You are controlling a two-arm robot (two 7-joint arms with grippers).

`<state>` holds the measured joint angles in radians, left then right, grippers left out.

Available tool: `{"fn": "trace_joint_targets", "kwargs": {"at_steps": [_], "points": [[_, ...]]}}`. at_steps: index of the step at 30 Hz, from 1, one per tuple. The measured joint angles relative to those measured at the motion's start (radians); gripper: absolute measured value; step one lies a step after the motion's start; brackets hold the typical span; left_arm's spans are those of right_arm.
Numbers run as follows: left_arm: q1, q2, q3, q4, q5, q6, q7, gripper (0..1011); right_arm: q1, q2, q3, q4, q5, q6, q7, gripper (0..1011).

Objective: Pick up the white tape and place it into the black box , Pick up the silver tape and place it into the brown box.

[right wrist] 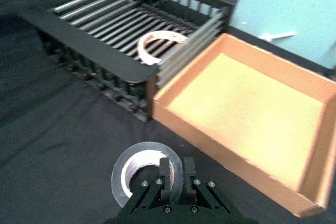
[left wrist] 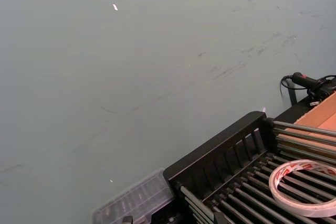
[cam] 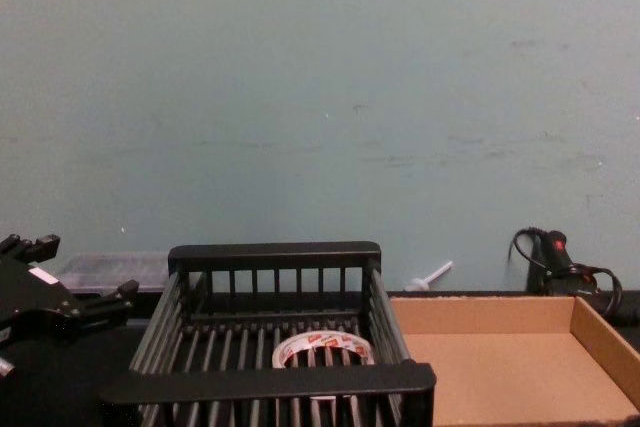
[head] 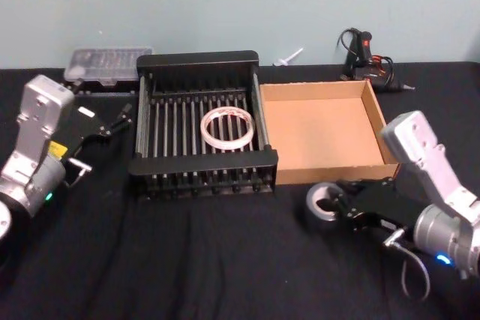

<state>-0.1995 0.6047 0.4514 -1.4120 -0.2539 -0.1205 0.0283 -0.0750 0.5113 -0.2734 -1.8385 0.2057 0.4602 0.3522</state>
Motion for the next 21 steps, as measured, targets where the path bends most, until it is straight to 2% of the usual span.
{"fn": "trace_joint_targets", "kwargs": {"at_steps": [5,11,21], "points": [[0.0,0.0,0.0,0.0,0.0,0.0,0.0,1001,-0.01,0.001,0.04,-0.007,0.007,0.001,-0.024,158],[0.0,0.0,0.0,0.0,0.0,0.0,0.0,1001,0.012,-0.024,0.077,0.011,0.012,-0.004,-0.053,158],[0.0,0.0,0.0,0.0,0.0,0.0,0.0,1002,0.1,-0.064,0.081,0.084,-0.007,-0.008,-0.072,158]]}}
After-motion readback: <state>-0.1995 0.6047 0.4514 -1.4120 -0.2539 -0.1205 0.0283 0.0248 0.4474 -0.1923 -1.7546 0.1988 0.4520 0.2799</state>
